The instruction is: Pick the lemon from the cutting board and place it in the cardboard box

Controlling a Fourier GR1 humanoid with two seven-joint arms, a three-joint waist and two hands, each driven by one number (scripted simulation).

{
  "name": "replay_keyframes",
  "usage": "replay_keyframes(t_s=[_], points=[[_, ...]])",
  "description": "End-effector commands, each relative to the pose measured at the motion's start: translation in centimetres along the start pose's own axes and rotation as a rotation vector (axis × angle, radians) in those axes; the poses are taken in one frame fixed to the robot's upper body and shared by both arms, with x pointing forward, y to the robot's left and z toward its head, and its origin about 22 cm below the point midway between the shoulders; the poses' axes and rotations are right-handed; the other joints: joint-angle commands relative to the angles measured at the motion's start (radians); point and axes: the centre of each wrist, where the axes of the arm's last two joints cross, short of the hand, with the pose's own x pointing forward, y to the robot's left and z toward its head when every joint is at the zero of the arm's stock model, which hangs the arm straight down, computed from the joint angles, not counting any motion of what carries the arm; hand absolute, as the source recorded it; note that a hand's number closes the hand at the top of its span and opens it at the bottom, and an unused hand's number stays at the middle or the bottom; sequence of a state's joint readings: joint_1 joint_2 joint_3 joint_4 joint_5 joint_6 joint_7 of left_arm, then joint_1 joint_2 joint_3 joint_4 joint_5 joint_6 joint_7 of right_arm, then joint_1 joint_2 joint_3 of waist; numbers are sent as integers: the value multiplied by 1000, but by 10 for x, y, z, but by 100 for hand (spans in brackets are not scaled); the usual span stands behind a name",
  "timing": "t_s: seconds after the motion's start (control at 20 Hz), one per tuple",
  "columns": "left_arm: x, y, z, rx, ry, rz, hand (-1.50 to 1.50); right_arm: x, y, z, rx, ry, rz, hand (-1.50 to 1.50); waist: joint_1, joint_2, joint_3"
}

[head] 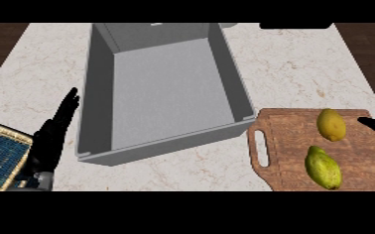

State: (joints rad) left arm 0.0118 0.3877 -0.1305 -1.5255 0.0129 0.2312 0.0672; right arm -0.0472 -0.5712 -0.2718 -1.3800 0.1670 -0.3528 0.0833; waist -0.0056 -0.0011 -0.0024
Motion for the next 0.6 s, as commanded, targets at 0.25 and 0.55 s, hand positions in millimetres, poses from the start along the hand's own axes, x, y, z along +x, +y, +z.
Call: replay_keyframes(t_s=[0.25,0.55], points=[[3,2,1,2,-10,-11,0,45,-30,-13,446,219,418,-150,16,-1,-2],[6,0,-2,-9,1,-4,0,77,10,15,605,294,433,-150,7,0,1]])
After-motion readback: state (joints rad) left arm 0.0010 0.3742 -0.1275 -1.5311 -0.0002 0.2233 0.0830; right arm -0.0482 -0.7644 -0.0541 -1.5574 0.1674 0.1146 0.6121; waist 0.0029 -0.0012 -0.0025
